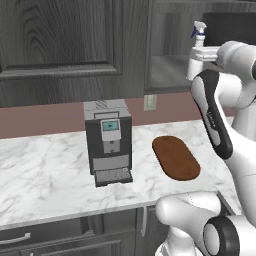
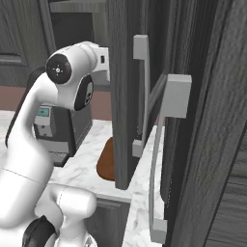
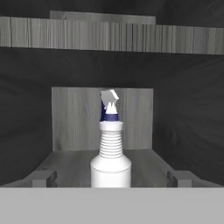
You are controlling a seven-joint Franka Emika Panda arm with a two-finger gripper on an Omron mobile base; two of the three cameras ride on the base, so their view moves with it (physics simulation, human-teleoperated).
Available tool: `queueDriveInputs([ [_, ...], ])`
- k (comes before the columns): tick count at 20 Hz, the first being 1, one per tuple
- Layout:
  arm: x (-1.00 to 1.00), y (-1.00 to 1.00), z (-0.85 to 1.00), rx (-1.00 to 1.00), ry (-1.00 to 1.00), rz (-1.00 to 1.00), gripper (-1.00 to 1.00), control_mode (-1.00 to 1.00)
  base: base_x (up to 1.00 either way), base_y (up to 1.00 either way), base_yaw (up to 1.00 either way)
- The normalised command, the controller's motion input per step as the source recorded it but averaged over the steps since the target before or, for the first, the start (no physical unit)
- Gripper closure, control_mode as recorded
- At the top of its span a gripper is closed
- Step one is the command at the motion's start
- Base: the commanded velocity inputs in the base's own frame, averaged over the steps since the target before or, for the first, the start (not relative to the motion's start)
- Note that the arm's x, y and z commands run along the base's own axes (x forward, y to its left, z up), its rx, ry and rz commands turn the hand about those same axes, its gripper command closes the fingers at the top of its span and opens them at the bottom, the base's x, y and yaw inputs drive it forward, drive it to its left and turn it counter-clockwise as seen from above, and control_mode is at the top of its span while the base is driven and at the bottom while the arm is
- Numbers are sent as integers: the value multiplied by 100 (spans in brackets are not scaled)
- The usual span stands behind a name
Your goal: Grab the spray bottle from the cabinet, then place it next to the cutting board for sanitizing. Then grab the dish brush from the countertop next to the sink and place it next to the cutting board.
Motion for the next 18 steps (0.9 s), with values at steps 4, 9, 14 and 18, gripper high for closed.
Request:
queueDriveInputs([
  [4, 26, 0, -15, 0, -2, 0, -100, -100, 0, 0, 0],
  [9, 31, -2, -10, 0, -1, 0, -100, -100, 0, 0, 0],
  [14, 27, 0, 0, 0, 2, 0, -100, -100, 0, 0, 0],
  [18, 15, 0, 0, 0, 7, 0, -100, -100, 0, 0, 0],
])
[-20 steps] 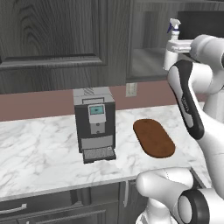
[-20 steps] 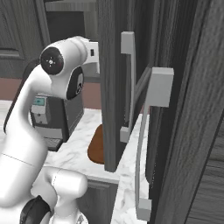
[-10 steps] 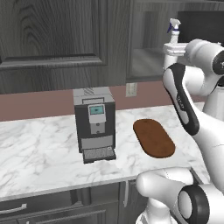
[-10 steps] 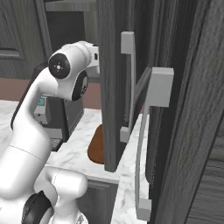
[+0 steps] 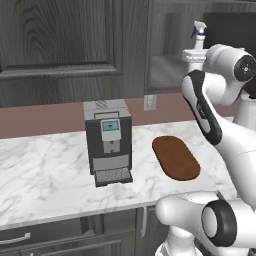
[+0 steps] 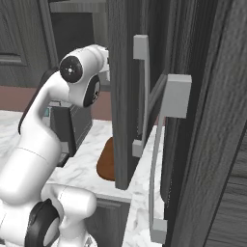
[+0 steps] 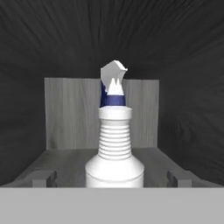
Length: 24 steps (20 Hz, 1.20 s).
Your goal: Grab the spray bottle from the cabinet, then place it next to the cutting board for sanitizing. Then grab the dish brush from the countertop next to the sink and place it next to the cutting board.
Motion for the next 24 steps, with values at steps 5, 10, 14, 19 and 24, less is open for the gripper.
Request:
queueDriveInputs([
  [5, 23, 0, 0, 0, 1, 0, -100, -100, 0, 0, 0],
  [10, 37, 0, 0, 0, 0, 1, -100, -100, 0, 0, 0],
  [14, 34, -5, 0, 0, 0, 1, -100, -100, 0, 0, 0],
  [19, 18, -28, 0, 0, 0, 0, -100, -100, 0, 0, 0],
  [24, 24, -6, 0, 0, 0, 0, -100, -100, 0, 0, 0],
])
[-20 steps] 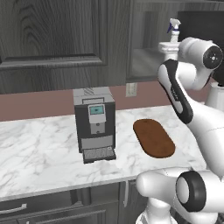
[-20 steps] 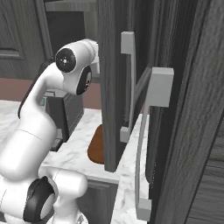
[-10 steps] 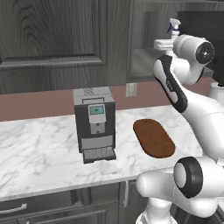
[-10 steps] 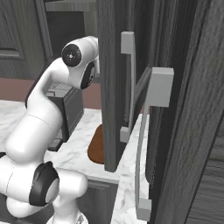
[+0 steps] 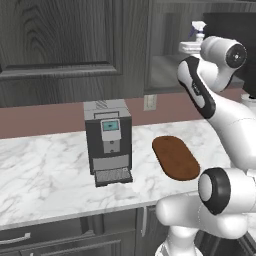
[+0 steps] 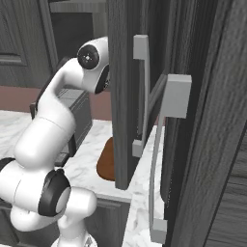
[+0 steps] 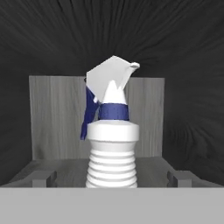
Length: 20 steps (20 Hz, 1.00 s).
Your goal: Grab the spray bottle from the cabinet, then place it next to the cutting board for sanitizing. Then grab the dish brush from the countertop next to the sink and place it next to the cutting board.
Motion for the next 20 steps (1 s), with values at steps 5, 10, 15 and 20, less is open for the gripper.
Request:
queueDriveInputs([
  [5, 10, -1, 0, 0, 0, 0, -100, -100, 0, 0, 0],
  [10, 0, 0, 0, 0, 0, 0, -100, -100, 0, 0, 0],
  [15, -3, 2, 0, -1, 0, 0, 100, -100, 0, 0, 0],
  [20, -10, -1, 0, 0, -1, 0, 100, -100, 0, 0, 0],
])
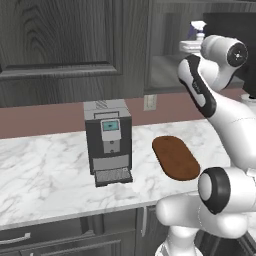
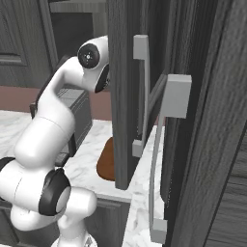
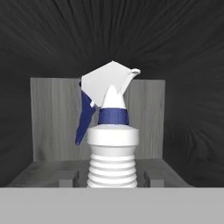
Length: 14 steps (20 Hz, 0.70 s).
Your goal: Grab the spray bottle from the cabinet, then place it next to the cutting board for sanitizing. Then grab the dish brush from the countertop next to the sink and place it next to the cutting board.
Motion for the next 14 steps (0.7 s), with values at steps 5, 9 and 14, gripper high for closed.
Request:
queueDriveInputs([
  [5, -31, -9, 0, 0, -3, 0, 100, -100, 0, 0, 0],
  [9, -61, -10, 0, 0, -10, 0, 100, -100, 0, 0, 0],
  [14, -82, -1, -3, 0, -19, 0, 100, -100, 0, 0, 0],
])
